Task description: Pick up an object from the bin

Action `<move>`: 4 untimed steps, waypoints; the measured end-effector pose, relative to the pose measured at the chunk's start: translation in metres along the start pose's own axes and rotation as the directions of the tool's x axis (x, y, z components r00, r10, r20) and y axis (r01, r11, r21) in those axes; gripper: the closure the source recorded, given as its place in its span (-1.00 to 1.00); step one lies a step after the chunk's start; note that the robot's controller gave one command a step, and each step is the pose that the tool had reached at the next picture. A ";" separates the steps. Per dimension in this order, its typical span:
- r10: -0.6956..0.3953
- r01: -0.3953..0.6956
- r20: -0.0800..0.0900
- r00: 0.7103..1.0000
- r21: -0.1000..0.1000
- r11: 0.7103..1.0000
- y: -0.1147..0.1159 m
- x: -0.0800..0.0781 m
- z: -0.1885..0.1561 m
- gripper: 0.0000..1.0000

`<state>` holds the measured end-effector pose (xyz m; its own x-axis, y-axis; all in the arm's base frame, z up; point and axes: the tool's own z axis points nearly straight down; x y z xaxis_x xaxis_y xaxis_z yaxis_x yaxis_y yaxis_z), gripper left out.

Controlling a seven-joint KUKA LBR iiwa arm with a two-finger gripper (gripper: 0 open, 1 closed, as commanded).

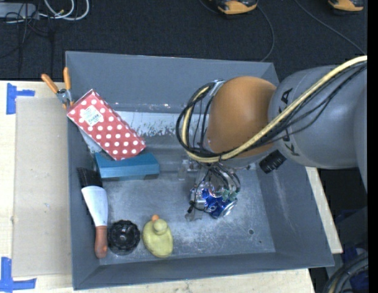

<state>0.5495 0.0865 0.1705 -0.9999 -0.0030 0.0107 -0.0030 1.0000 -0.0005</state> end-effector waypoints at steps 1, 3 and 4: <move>0.002 -0.002 0.008 1.000 -0.001 1.000 0.000 -0.002 -0.004 -1.00; 0.344 -0.344 0.001 0.939 0.000 0.939 -0.062 0.027 0.022 -1.00; 0.498 -0.498 0.003 0.867 -0.004 0.867 -0.074 0.011 0.034 -1.00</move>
Offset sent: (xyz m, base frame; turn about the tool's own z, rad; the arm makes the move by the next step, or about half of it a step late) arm -0.0365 -0.0697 -0.0242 0.1339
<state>0.5381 0.0121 0.1367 -0.8687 0.4953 0.0058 0.4953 0.8687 -0.0020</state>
